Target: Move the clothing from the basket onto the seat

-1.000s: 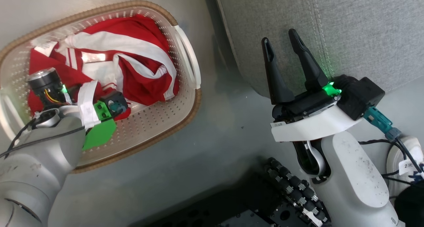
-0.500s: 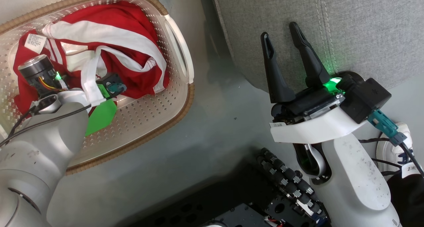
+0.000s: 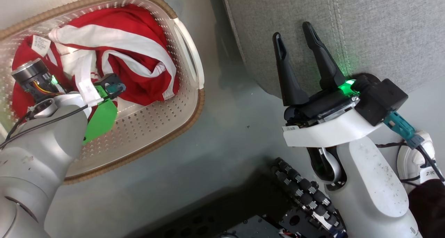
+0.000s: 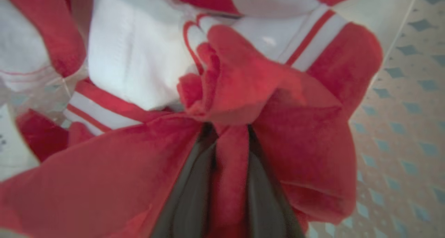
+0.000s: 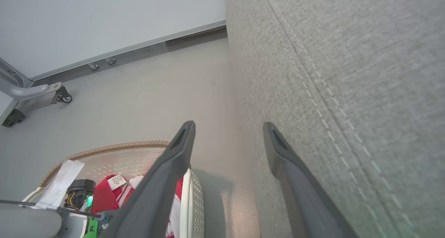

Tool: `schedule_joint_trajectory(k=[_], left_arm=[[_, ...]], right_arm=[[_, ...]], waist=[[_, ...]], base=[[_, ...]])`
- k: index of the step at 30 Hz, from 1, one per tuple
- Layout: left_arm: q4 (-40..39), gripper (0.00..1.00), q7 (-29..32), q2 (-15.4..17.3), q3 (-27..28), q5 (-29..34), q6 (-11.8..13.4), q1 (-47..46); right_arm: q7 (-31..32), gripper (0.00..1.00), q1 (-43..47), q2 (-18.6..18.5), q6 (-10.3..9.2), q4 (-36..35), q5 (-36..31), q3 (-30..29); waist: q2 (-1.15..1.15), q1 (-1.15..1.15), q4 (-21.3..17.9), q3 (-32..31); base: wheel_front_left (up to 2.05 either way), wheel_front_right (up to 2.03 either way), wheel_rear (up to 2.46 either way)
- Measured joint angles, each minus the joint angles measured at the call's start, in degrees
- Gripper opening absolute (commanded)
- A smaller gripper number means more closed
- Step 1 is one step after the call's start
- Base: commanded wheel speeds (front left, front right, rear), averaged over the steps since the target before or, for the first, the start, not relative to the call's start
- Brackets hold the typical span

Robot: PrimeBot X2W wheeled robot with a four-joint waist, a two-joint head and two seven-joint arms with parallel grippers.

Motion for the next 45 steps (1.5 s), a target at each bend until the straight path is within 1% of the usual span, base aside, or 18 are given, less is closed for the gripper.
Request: schedule_joint_trajectory(k=[4,7,9,12,15,18,22,25,31,34,39,42,45], left_arm=[[0.0,0.00,-2.6,-1.1,1.4,-3.0,0.0,0.3],[0.0,0.00,-4.5,-2.3,1.5,-3.5,0.1,1.6],[0.1,0.00,-6.0,-2.7,1.6,-3.8,0.5,2.6],[0.2,0.00,-9.1,-4.2,2.3,-4.7,1.4,4.4],[0.2,0.00,-13.0,-5.9,3.1,-6.4,2.1,6.4],[0.2,0.00,-16.7,-6.8,4.6,-8.0,3.1,8.3],[0.2,0.00,-21.7,-8.1,7.2,-11.5,3.4,11.8],[0.3,0.00,-25.5,-8.4,8.5,-13.2,3.9,14.4],[-1.0,0.00,-29.9,-9.5,12.3,-17.3,5.6,17.7],[-4.0,0.00,-30.4,-9.5,15.1,-19.1,6.4,19.3],[-16.7,0.00,-30.7,-7.6,21.2,-20.0,8.8,22.2],[-24.3,0.00,-30.7,-5.5,25.7,-19.1,10.1,25.9],[-31.1,0.00,-30.7,-4.7,30.1,-17.3,11.0,28.7]], right_arm=[[0.0,1.00,0.0,0.1,0.20,0.9,-1.9,-1.1],[0.0,1.00,0.0,0.0,0.21,1.4,-2.0,-1.7],[0.1,1.00,0.0,0.0,0.21,2.2,-3.2,-2.2],[0.1,1.00,0.9,0.0,0.21,3.2,-3.4,-3.3],[0.1,1.00,2.3,-0.3,0.21,4.4,-4.6,-3.8],[0.1,1.00,3.6,-1.0,0.21,5.2,-5.2,-4.0],[0.1,1.00,5.1,-2.8,0.25,5.7,-4.3,-1.2],[0.1,1.00,6.7,-4.1,0.25,6.7,-4.2,-0.6],[0.1,1.00,10.0,-4.5,0.25,7.3,-4.5,-1.1],[0.1,1.00,11.6,-4.7,0.25,7.5,-4.8,-1.1],[0.1,1.00,14.1,-4.9,0.25,7.7,-5.2,-1.1],[0.1,1.00,15.3,-5.1,0.25,7.8,-5.5,-1.0],[0.1,1.00,16.5,-5.2,0.25,8.1,-5.5,-0.7]], waist=[[0.00,0.00,0.8,-1.8],[0.00,0.00,1.8,-3.7],[0.00,0.00,2.5,-5.2],[0.00,0.00,3.5,-7.9],[0.00,0.00,4.6,-11.1],[0.00,0.00,5.6,-14.4],[0.00,0.00,6.9,-19.1],[0.00,0.00,7.9,-23.3],[0.00,0.00,9.5,-31.0],[0.00,0.00,10.2,-34.6],[0.00,0.00,11.4,-40.0],[0.00,0.00,12.0,-43.2],[0.00,0.00,12.5,-46.0]], base=[[0.00,0.00,0.00],[0.00,0.00,0.00],[0.00,0.00,0.00],[0.00,0.00,0.00],[0.00,0.00,0.00],[0.00,0.00,0.00],[0.00,0.00,0.00],[0.00,0.00,0.00],[0.00,0.00,0.00],[0.00,0.00,0.00],[0.00,0.00,0.00],[0.00,0.00,0.00],[0.00,0.00,0.00]])
